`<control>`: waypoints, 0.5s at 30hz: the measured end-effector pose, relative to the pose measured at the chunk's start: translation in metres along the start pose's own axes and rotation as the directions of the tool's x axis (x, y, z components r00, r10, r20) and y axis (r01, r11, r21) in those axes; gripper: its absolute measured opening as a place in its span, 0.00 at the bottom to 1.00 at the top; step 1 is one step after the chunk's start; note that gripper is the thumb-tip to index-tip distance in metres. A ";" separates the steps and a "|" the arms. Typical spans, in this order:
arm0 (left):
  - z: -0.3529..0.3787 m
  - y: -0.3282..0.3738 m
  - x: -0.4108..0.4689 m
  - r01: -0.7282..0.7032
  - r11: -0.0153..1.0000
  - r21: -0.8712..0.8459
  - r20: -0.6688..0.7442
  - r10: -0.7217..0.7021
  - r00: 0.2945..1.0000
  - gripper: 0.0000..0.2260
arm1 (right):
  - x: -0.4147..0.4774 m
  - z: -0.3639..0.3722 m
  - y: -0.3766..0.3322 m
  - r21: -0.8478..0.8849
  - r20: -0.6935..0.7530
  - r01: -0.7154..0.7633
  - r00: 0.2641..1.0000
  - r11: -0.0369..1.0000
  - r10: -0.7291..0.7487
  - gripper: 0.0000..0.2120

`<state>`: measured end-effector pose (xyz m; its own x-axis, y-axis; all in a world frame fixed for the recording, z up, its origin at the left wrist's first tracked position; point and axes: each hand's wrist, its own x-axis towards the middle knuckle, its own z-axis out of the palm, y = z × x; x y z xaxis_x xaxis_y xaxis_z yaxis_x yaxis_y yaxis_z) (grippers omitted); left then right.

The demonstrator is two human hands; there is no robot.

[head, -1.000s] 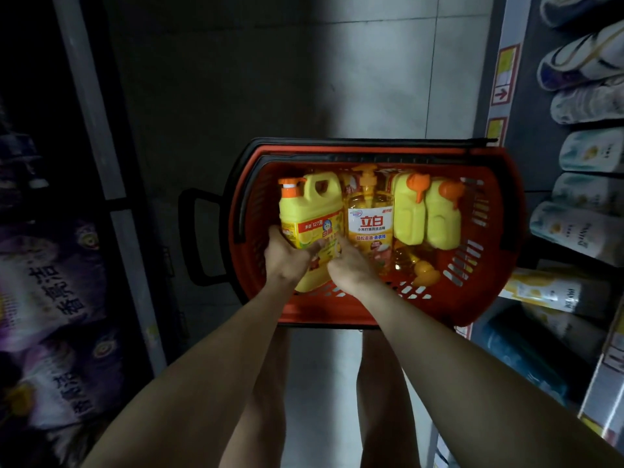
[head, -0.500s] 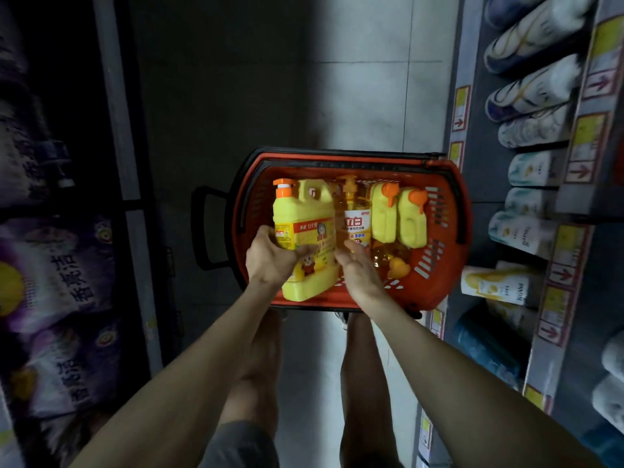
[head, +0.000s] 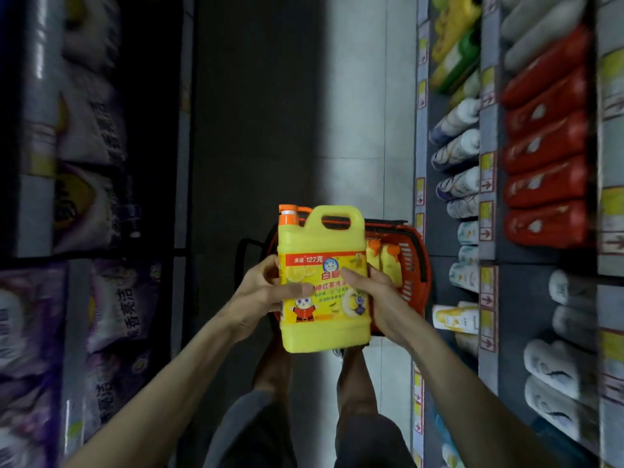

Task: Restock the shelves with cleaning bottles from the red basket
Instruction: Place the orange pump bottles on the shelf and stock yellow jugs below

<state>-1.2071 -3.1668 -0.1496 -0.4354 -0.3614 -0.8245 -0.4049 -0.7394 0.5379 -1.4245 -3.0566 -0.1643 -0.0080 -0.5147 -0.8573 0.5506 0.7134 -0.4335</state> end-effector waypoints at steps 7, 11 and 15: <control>0.002 0.089 -0.081 -0.084 0.995 0.045 0.045 0.082 0.996 0.28 | -0.084 0.055 -0.054 -0.053 -0.091 0.200 0.975 0.978 -0.204 0.40; 0.013 0.124 -0.112 -0.111 0.994 0.015 0.064 0.109 0.992 0.23 | -0.118 0.078 -0.086 -0.187 -0.151 0.286 0.937 0.940 -0.315 0.36; 0.020 0.152 -0.139 -0.194 0.981 -0.028 0.044 0.195 0.980 0.20 | -0.157 0.106 -0.122 -0.270 -0.174 0.373 0.888 0.888 -0.426 0.20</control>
<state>-1.2243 -3.2173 0.0500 -0.5412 -0.4729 -0.6953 -0.2906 -0.6708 0.6824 -1.4017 -3.1132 0.0527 -0.3872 -0.6779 -0.6250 0.2601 0.5700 -0.7794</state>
